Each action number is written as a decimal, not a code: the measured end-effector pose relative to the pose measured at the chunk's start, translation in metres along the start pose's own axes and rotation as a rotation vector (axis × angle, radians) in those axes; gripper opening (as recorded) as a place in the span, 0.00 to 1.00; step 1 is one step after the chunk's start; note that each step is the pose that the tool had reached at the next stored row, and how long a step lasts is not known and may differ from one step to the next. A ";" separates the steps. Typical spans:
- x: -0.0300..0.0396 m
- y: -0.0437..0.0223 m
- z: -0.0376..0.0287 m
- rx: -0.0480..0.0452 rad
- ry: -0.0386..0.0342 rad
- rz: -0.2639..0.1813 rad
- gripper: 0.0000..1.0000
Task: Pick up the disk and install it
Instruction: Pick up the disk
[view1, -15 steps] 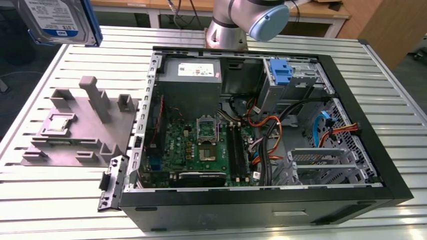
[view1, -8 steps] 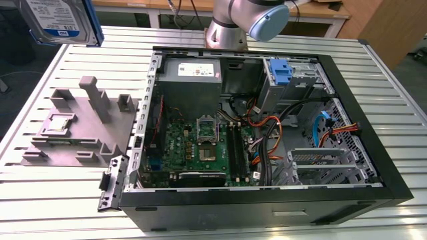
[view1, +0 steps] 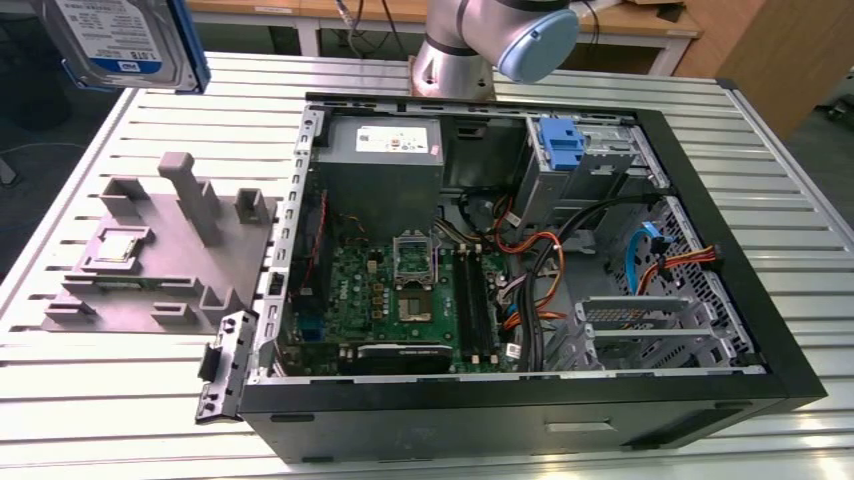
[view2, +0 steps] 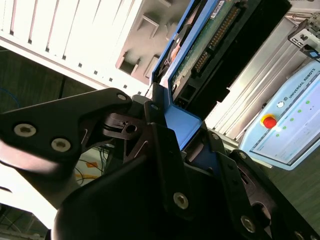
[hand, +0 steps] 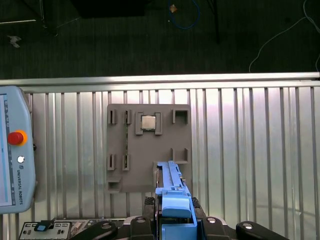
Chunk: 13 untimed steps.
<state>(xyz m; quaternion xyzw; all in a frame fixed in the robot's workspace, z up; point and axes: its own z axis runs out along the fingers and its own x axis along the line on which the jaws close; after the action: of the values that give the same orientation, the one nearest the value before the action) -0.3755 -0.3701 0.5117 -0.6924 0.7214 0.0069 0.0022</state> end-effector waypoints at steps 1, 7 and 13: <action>0.0000 -0.0003 0.0000 0.0000 0.0000 0.000 0.37; -0.0001 -0.0020 0.0000 0.0000 0.0000 0.000 0.37; -0.0001 -0.0036 0.0000 0.0000 0.0000 0.000 0.37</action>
<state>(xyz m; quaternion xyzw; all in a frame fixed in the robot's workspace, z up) -0.3719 -0.3701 0.5117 -0.6925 0.7214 0.0069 0.0022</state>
